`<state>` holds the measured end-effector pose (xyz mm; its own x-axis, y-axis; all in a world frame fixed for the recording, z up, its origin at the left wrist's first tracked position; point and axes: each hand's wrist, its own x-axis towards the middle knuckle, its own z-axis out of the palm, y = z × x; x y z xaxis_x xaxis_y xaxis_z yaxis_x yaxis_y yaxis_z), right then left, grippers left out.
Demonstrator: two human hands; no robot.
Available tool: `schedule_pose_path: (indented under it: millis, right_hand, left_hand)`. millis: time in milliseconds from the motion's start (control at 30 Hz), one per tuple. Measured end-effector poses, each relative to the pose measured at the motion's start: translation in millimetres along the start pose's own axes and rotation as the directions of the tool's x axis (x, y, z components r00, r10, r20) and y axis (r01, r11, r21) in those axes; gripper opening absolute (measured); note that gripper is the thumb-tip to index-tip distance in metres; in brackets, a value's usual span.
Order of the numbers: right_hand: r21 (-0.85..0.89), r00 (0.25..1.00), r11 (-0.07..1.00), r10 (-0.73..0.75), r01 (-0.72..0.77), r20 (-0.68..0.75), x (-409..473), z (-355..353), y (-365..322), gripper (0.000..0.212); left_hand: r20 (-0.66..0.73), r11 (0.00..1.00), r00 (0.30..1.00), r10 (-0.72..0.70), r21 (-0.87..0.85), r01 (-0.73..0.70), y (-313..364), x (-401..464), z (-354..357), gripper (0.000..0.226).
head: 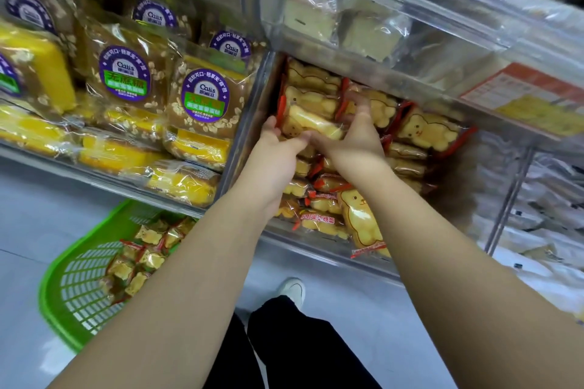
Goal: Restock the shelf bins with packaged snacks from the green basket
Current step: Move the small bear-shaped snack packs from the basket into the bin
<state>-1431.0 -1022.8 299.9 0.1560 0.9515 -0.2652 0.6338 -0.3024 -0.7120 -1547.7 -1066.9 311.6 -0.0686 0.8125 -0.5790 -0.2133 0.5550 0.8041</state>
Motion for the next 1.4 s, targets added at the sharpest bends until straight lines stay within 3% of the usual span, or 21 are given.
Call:
schedule_pose_path:
  millis: [133,233,367,433,533,700,800,900,1000,1067,1233,1400]
  right_hand:
    - [0.054,0.980,0.979,-0.199,0.199,0.004,-11,3,12,0.053]
    - [0.013,0.962,0.962,-0.271,0.272,-0.040,-10,8,12,0.045]
    - [-0.161,0.977,0.974,-0.179,0.160,-0.114,5,10,-2,0.063]
    - [-0.069,0.991,0.994,-0.096,0.090,-0.095,6,6,-2,0.070]
    - [0.202,1.000,0.979,0.012,-0.016,0.022,-4,-1,7,0.061]
    - [0.239,0.989,0.969,0.027,-0.061,0.144,-10,-5,11,0.043]
    - [0.101,0.995,0.995,-0.026,0.016,0.093,-15,-30,12,0.031]
    - [-0.254,0.988,0.963,-0.057,0.093,0.146,-41,-61,30,0.022]
    - [-0.554,0.957,0.826,0.070,0.101,0.280,-69,-74,49,0.053]
    - [-0.523,0.937,0.851,0.139,0.052,0.320,-76,-73,55,0.072]
    - [-0.279,0.968,0.944,-0.113,0.175,0.223,-74,-63,44,0.059]
    - [-0.189,0.912,0.893,-0.392,0.408,0.119,-56,-37,7,0.045]
  left_hand:
    - [0.013,0.996,0.996,0.083,0.014,-0.083,-2,-4,2,0.072]
    - [0.018,0.993,0.994,0.110,0.044,-0.110,-7,-9,3,0.073]
    - [-0.060,0.946,0.971,0.230,0.247,-0.209,-10,-18,3,0.049]
    - [-0.025,0.917,0.966,0.255,0.323,-0.234,-8,-19,5,0.038]
    - [0.018,0.915,0.976,0.219,0.344,-0.211,-9,-11,3,0.050]
    - [0.058,0.916,0.977,0.203,0.342,-0.210,-7,-4,-10,0.055]
    - [0.009,0.941,0.991,0.135,0.310,-0.131,-5,-9,-16,0.051]
    - [-0.006,0.943,0.990,0.138,0.307,-0.129,-6,-22,-18,0.042]
    - [0.028,0.915,0.986,0.165,0.368,-0.163,-8,-37,-17,0.030]
    - [0.077,0.906,0.986,0.151,0.389,-0.169,-9,-42,-16,0.025]
    - [0.094,0.875,0.988,0.121,0.460,-0.151,-9,-43,-12,0.027]
    - [-0.059,0.912,0.984,0.167,0.388,-0.132,-12,-47,-13,0.048]
